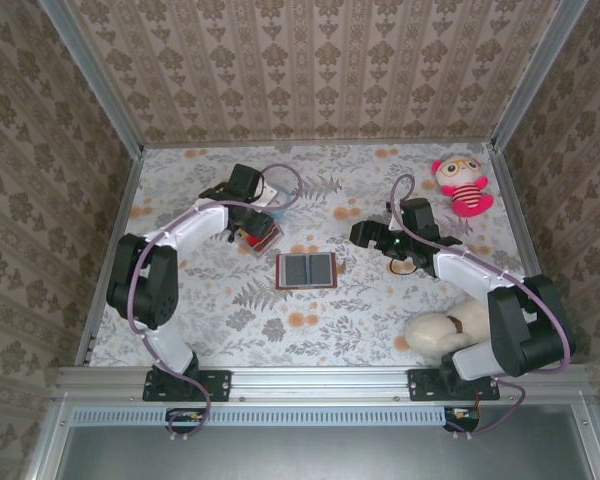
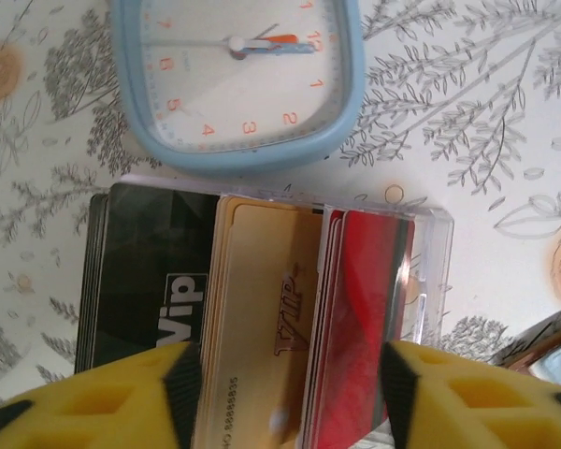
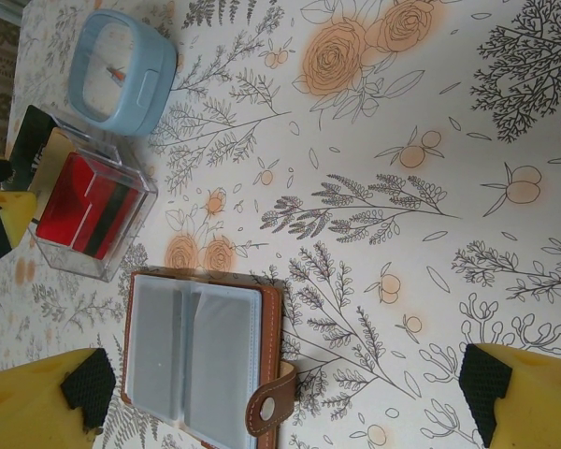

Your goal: Take the credit cards out of the card holder

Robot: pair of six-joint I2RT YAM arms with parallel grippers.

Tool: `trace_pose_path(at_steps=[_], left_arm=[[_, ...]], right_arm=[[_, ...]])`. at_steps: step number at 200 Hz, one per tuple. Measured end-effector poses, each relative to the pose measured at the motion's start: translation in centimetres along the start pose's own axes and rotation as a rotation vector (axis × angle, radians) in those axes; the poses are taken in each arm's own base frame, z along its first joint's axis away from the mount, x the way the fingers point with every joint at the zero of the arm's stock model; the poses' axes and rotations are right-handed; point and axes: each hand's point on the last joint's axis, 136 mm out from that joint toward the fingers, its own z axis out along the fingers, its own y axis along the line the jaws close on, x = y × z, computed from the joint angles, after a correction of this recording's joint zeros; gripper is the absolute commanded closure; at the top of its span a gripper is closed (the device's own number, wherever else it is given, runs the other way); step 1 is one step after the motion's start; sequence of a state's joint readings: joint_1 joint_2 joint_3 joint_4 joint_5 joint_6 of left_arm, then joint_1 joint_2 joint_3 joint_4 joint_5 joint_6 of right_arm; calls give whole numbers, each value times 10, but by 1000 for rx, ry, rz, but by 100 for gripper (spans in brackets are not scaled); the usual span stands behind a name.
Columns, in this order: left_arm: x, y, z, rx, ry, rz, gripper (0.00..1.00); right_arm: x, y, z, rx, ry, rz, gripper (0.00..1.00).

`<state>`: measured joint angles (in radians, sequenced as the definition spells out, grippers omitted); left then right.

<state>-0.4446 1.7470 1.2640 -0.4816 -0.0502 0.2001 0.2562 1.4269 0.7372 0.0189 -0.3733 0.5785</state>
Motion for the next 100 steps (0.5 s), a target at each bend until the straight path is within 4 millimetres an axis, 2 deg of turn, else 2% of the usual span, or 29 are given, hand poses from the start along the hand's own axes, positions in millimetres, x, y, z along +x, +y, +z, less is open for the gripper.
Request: trace_pose_path(at_steps=[15,33,63,81,100], left_arm=[[-5,2,-10,-6,-29,-56,28],[-14,2,-34,-2,-97,-125,23],[-25,-3,-74,45,-221,-225,13],[-21,-9,-86,81,-262,-278,8],[-10,-18,-90,124,-271,-333,3]], right_arm=[[0,1,0,-2,1,-1,5],[4,6,-3,-5,6,-12,6],[9,36,-11,-6,20,-77,13],[12,55,-13,-13,35,-104,20],[27,68,-13,-7,81,-110,27]])
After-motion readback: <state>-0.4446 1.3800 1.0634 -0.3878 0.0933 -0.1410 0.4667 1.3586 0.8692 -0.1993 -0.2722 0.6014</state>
